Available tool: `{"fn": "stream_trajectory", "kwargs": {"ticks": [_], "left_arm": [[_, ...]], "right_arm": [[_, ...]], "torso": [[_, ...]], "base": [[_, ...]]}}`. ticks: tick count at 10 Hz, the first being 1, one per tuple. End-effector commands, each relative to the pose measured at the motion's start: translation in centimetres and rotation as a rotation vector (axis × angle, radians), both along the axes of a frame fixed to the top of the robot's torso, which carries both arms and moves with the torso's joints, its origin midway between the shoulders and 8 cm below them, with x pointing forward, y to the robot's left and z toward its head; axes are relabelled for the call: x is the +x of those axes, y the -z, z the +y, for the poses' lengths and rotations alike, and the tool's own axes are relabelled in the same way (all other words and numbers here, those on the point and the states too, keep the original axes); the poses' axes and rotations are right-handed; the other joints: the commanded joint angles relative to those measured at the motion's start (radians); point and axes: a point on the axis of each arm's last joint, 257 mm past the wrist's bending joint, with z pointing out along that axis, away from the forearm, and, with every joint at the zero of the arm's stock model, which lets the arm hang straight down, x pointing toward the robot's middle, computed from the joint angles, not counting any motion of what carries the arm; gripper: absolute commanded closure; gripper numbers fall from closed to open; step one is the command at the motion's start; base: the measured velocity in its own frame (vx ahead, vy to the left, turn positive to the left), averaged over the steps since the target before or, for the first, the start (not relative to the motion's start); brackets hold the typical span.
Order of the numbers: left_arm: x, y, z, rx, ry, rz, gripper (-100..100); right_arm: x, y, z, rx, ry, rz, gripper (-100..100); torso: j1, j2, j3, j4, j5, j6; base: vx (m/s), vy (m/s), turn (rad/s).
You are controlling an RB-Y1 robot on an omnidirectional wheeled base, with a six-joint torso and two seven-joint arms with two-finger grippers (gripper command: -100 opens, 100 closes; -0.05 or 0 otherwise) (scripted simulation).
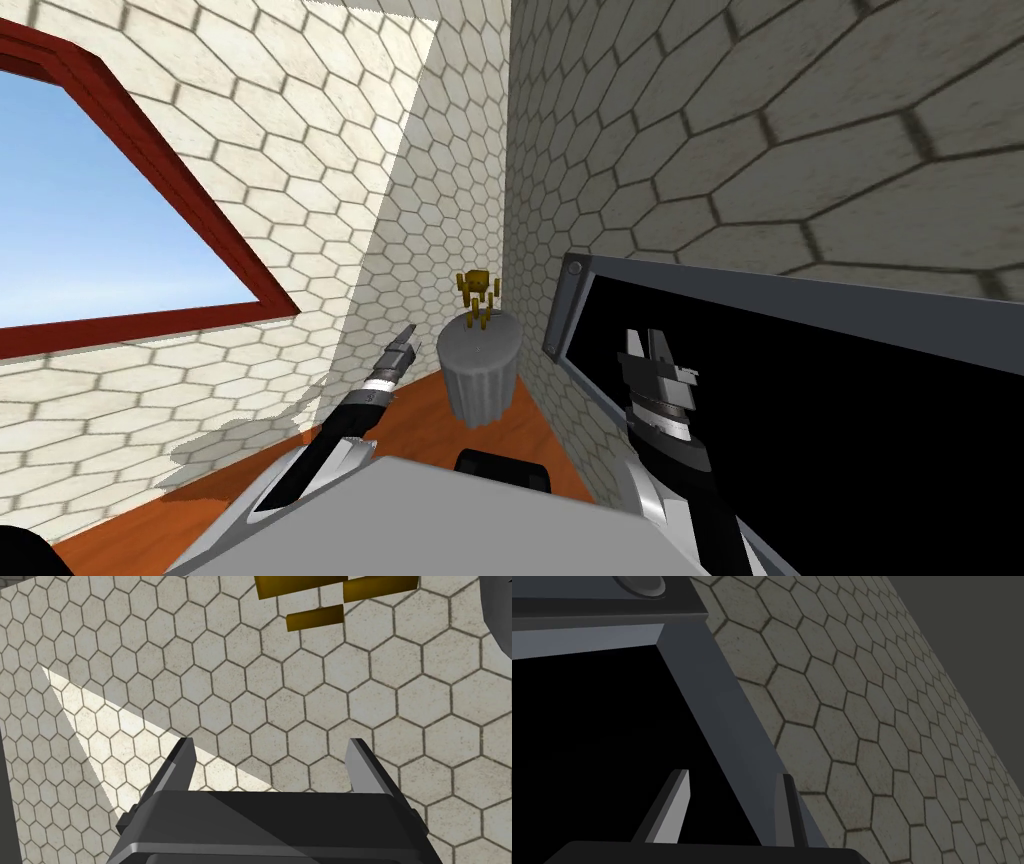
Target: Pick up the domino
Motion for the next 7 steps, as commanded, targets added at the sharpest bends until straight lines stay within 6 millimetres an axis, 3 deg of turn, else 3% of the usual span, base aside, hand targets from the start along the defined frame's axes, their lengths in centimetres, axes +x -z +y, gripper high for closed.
{"fn": "stream_trajectory", "kwargs": {"ticks": [1, 2, 4, 5, 7], "left_arm": [[-0.9, 2.8, 2.2, -0.013, -0.046, 0.088, -100], [-0.9, 2.8, 2.2, -0.013, -0.046, 0.089, -100], [-3.0, 6.9, 5.2, -0.033, -0.113, 0.209, -100], [-3.0, 7.0, 5.3, -0.034, -0.115, 0.213, -100], [-5.8, 11.1, 8.2, -0.059, -0.189, 0.339, -100]], "right_arm": [[0.0, 0.0, 0.0, 0.0, 0.0, 0.0, 0], [0.0, 0.0, 0.0, 0.0, 0.0, 0.0, 0], [0.0, 0.0, 0.0, 0.0, 0.0, 0.0, 0], [0.0, 0.0, 0.0, 0.0, 0.0, 0.0, 0], [0.0, 0.0, 0.0, 0.0, 0.0, 0.0, 0]], "torso": [[0.0, 0.0, 0.0, 0.0, 0.0, 0.0], [-0.001, 0.0, 0.0, 0.0, 0.0, 0.0], [-0.001, 0.0, 0.0, 0.0, 0.0, 0.0], [-0.002, -0.001, -0.001, 0.0, 0.0, 0.0], [0.0, 0.0, 0.0, 0.0, 0.0, 0.0]], "base": [[0.01, -0.071, -0.414], [0.003, -0.06, -0.258], [0.022, -0.084, -0.436], [0.022, -0.057, -0.258], [0.032, -0.064, -0.404]]}}
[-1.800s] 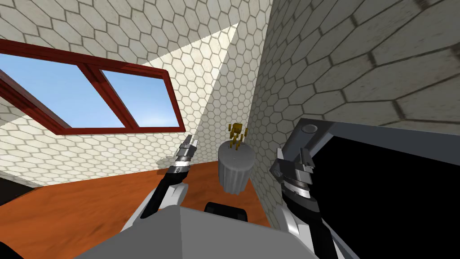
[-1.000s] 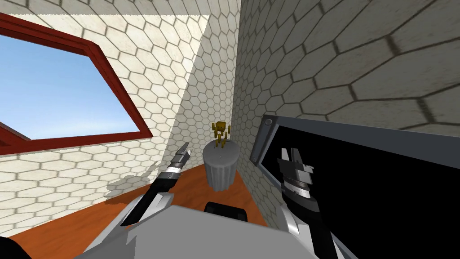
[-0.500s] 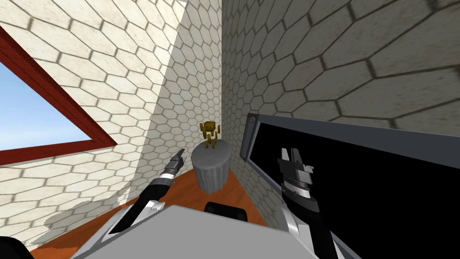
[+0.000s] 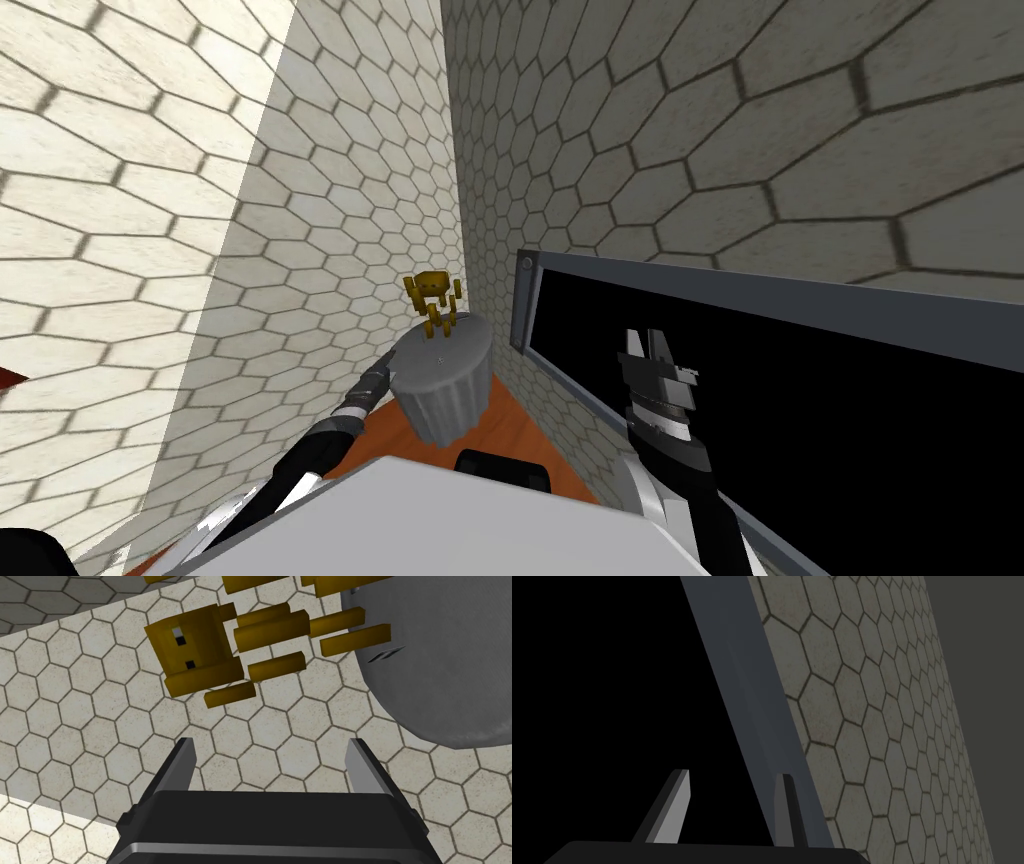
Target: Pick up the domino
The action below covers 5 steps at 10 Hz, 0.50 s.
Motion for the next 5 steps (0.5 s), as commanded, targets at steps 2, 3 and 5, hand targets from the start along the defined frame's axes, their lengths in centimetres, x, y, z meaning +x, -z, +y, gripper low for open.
{"fn": "stream_trajectory", "kwargs": {"ticks": [2, 3, 5], "left_arm": [[-2.6, 3.6, 2.5, -0.027, -0.069, 0.111, -100], [-4.4, 5.5, 3.7, -0.039, -0.105, 0.167, -100], [-6.7, 7.7, 4.9, -0.057, -0.152, 0.242, -100]], "right_arm": [[0.0, 0.0, 0.0, 0.0, 0.0, 0.0, 0], [0.0, 0.0, 0.0, 0.0, 0.0, 0.0, 0], [0.0, 0.0, 0.0, 0.0, 0.0, 0.0, 0]], "torso": [[0.001, 0.0, 0.0, 0.0, 0.0, 0.0], [0.001, 0.0, 0.0, 0.0, 0.0, 0.0], [0.001, -0.001, 0.0, 0.0, 0.0, 0.0]], "base": [[0.039, -0.049, -0.365], [0.061, -0.063, -0.409], [0.05, -0.047, -0.384]]}}
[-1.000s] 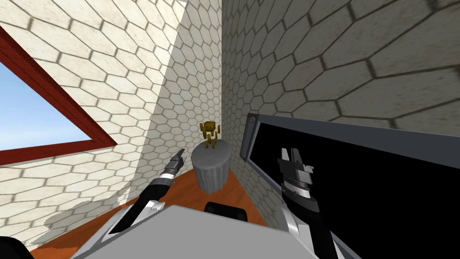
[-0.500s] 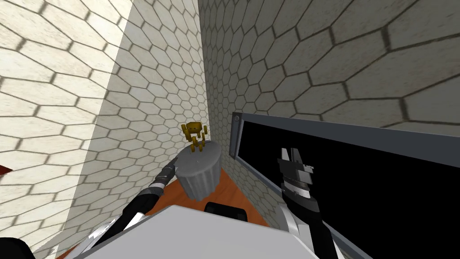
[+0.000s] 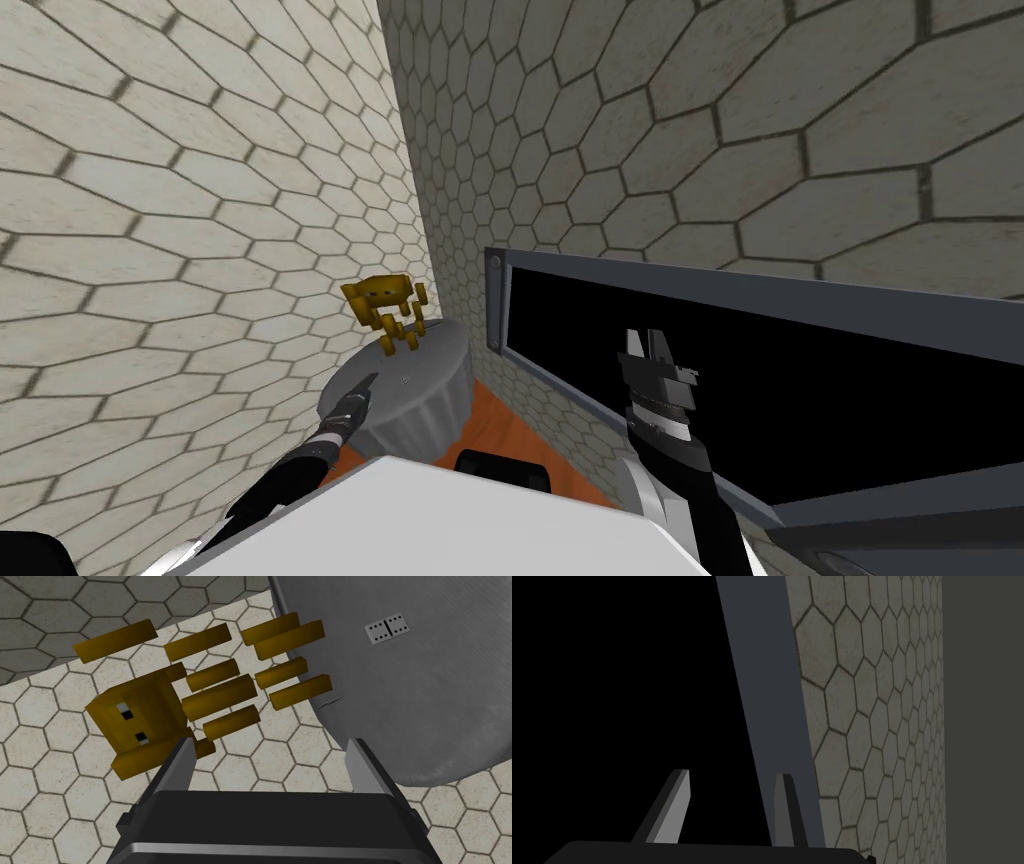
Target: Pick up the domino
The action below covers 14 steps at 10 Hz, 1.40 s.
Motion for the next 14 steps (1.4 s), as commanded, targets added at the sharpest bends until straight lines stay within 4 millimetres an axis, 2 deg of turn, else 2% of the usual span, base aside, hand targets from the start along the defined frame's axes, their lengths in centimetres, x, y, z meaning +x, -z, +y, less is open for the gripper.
{"fn": "stream_trajectory", "kwargs": {"ticks": [1, 2, 3, 4, 5, 6, 8, 10, 12, 13, 14], "left_arm": [[-3.6, 3.2, 2.0, -0.024, -0.067, 0.103, -100], [-3.7, 3.3, 2.0, -0.026, -0.07, 0.108, -100], [-6.1, 5.1, 3.0, -0.039, -0.111, 0.171, -100], [-6.2, 5.2, 3.0, -0.04, -0.113, 0.176, -100], [-8.7, 7.0, 3.8, -0.054, -0.156, 0.243, -100], [-8.7, 7.0, 3.8, -0.054, -0.156, 0.243, -100], [-13.9, 10.0, 5.0, -0.077, -0.233, 0.366, -100], [-14.1, 10.1, 5.1, -0.079, -0.239, 0.374, -100], [-19.6, 12.6, 5.8, -0.098, -0.315, 0.501, -100], [-19.6, 12.6, 5.8, -0.098, -0.315, 0.501, -100], [-22.3, 13.6, 6.0, -0.105, -0.35, 0.561, -100]], "right_arm": [[0.0, 0.0, 0.0, 0.0, 0.0, 0.0, 0], [0.0, 0.0, 0.0, 0.0, 0.0, 0.0, 0], [0.0, 0.0, 0.0, 0.0, 0.0, 0.0, 0], [0.0, 0.0, 0.0, 0.0, 0.0, 0.0, 0], [0.0, 0.0, 0.0, 0.0, 0.0, 0.0, 0], [0.0, 0.0, 0.0, 0.0, 0.0, 0.0, 0], [0.0, 0.0, 0.0, 0.0, 0.0, 0.0, 0], [0.0, 0.0, 0.0, 0.0, 0.0, 0.0, 0], [0.0, 0.0, 0.0, 0.0, 0.0, 0.0, 0], [0.0, 0.0, 0.0, 0.0, 0.0, 0.0, 0], [0.0, 0.0, 0.0, 0.0, 0.0, 0.0, 0]], "torso": [[0.0, 0.0, 0.0, 0.0, 0.0, 0.0], [0.0, -0.001, -0.001, 0.0, 0.0, -0.001], [0.001, 0.0, 0.0, 0.0, 0.0, -0.001], [0.002, 0.001, 0.0, 0.0, 0.0, 0.0], [0.002, 0.001, 0.0, 0.0, 0.0, -0.001], [0.002, 0.0, 0.0, 0.0, 0.001, 0.0], [0.002, 0.0, 0.0, 0.0, 0.0, -0.001], [0.003, 0.0, 0.0, 0.0, 0.001, -0.001], [0.003, 0.002, 0.001, 0.0, 0.0, -0.001], [0.004, 0.0, 0.0, 0.0, 0.001, -0.001], [0.004, 0.0, 0.0, 0.0, 0.001, -0.001]], "base": [[0.078, -0.047, -0.396], [0.055, -0.022, -0.277], [0.042, -0.026, -0.41], [0.042, -0.01, -0.272], [0.065, -0.009, -0.457], [0.05, 0.003, -0.196], [0.064, -0.003, -0.34], [0.042, 0.01, -0.153], [0.049, 0.011, -0.355], [0.058, 0.024, -0.228], [0.054, 0.027, -0.291]]}}
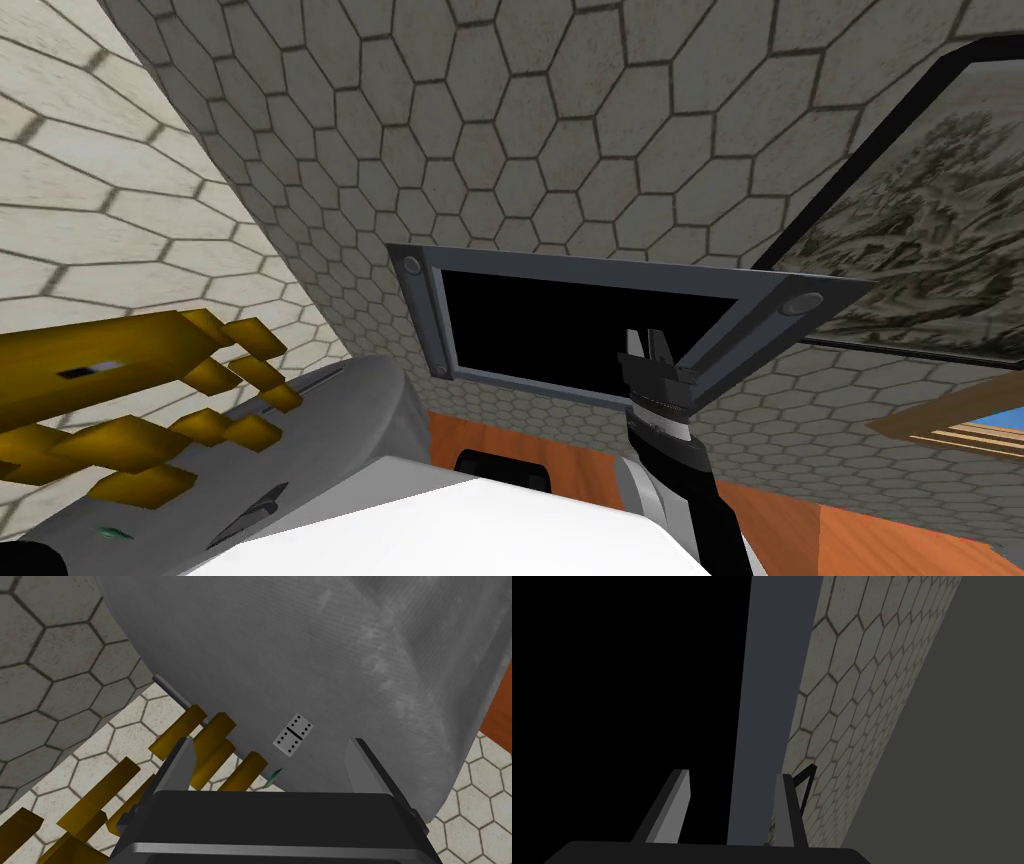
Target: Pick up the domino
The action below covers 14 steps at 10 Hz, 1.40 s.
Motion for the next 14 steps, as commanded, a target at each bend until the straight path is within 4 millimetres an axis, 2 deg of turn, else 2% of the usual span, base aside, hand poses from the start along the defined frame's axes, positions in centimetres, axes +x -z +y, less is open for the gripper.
{"fn": "stream_trajectory", "kwargs": {"ticks": [1, 2, 3, 4, 5, 6, 10, 14], "left_arm": [[-4.5, 1.2, 0.1, -0.011, -0.051, 0.093, -100], [-4.5, 1.2, 0.1, -0.011, -0.051, 0.093, -100], [-7.0, 1.9, 0.1, -0.017, -0.078, 0.15, -100], [-7.0, 1.9, 0.1, -0.017, -0.078, 0.15, -100], [-9.4, 2.5, 0.1, -0.022, -0.103, 0.204, -100], [-9.4, 2.5, 0.1, -0.022, -0.103, 0.204, -100], [-17.5, 3.7, -0.5, -0.031, -0.174, 0.395, -100], [-23.1, 3.9, -1.4, -0.032, -0.208, 0.532, -100]], "right_arm": [[0.0, 0.0, 0.0, 0.0, 0.0, 0.0, 0], [0.0, 0.0, 0.0, 0.0, 0.0, 0.0, 0], [0.0, 0.0, 0.0, 0.0, 0.0, 0.0, 0], [0.0, 0.0, 0.0, 0.0, 0.0, 0.0, 0], [0.0, 0.0, 0.0, 0.0, 0.0, 0.0, 0], [0.0, 0.0, 0.0, 0.0, 0.0, 0.0, 0], [0.0, 0.0, 0.0, 0.0, 0.0, 0.0, 0], [0.0, 0.0, 0.0, 0.0, 0.0, 0.0, 0]], "torso": [[0.0, 0.0, 0.0, 0.0, 0.0, 0.0], [0.001, -0.001, -0.001, 0.0, 0.0, 0.0], [0.001, 0.0, 0.0, 0.0, 0.0, -0.001], [0.0, 0.0, 0.0, 0.0, 0.0, 0.0], [0.0, 0.001, 0.001, 0.0, 0.0, -0.001], [0.0, 0.001, 0.001, 0.0, 0.0, 0.0], [0.003, 0.001, 0.0, 0.0, 0.001, -0.001], [0.002, 0.001, 0.001, 0.0, 0.0, -0.001]], "base": [[0.08, 0.045, -0.437], [0.057, 0.047, -0.142], [0.044, 0.035, -0.227], [0.025, 0.029, -0.112], [0.029, 0.034, -0.25], [0.023, 0.04, -0.106], [0.037, 0.07, -0.25], [0.021, 0.073, -0.171]]}}
